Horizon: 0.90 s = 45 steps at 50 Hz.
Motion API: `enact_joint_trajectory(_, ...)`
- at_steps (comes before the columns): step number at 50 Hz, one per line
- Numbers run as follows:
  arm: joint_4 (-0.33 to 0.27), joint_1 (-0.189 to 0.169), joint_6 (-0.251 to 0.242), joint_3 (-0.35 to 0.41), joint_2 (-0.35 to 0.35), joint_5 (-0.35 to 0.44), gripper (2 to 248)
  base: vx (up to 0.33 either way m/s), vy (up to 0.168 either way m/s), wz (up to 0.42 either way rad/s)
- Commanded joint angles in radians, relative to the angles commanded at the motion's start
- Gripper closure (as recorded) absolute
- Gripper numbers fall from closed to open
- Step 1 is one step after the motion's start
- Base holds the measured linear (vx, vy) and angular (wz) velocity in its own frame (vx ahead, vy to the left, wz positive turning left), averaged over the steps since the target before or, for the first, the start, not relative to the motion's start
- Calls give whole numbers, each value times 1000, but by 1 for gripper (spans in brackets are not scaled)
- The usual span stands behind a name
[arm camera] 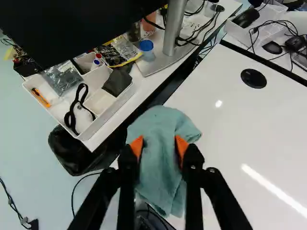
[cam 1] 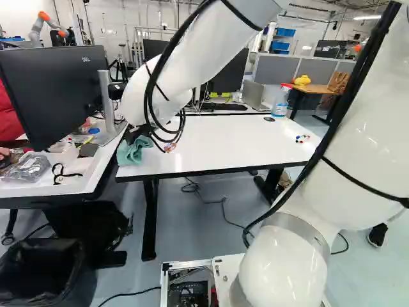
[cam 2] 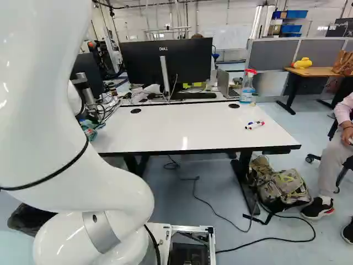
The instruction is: Clean the table with the green towel
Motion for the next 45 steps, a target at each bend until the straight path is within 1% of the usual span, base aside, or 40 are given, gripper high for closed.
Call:
enact_joint_trajectory(3,0,0,0,0,0,0,139,0,0,0)
enact_joint_trajectory(4,0,0,0,0,0,0,105,0,0,0)
enact_joint_trajectory(8,0,0,0,0,0,0,105,0,0,0)
enact_joint_trajectory(9,0,0,0,0,0,0,69,0,0,0)
enact_joint_trajectory(14,0,0,0,0,0,0,69,0,0,0)
enact_joint_trajectory(15,0,0,0,0,0,0,32,0,0,0)
enact_joint_trajectory(19,0,0,0,0,0,0,32,0,0,0)
enact_joint_trajectory(20,0,0,0,0,0,0,3,0,0,0)
enact_joint_trajectory(29,0,-8,0,5,5,0,3,0,0,0)
enact_joint_trajectory(45,0,-58,0,38,39,0,3,0,0,0)
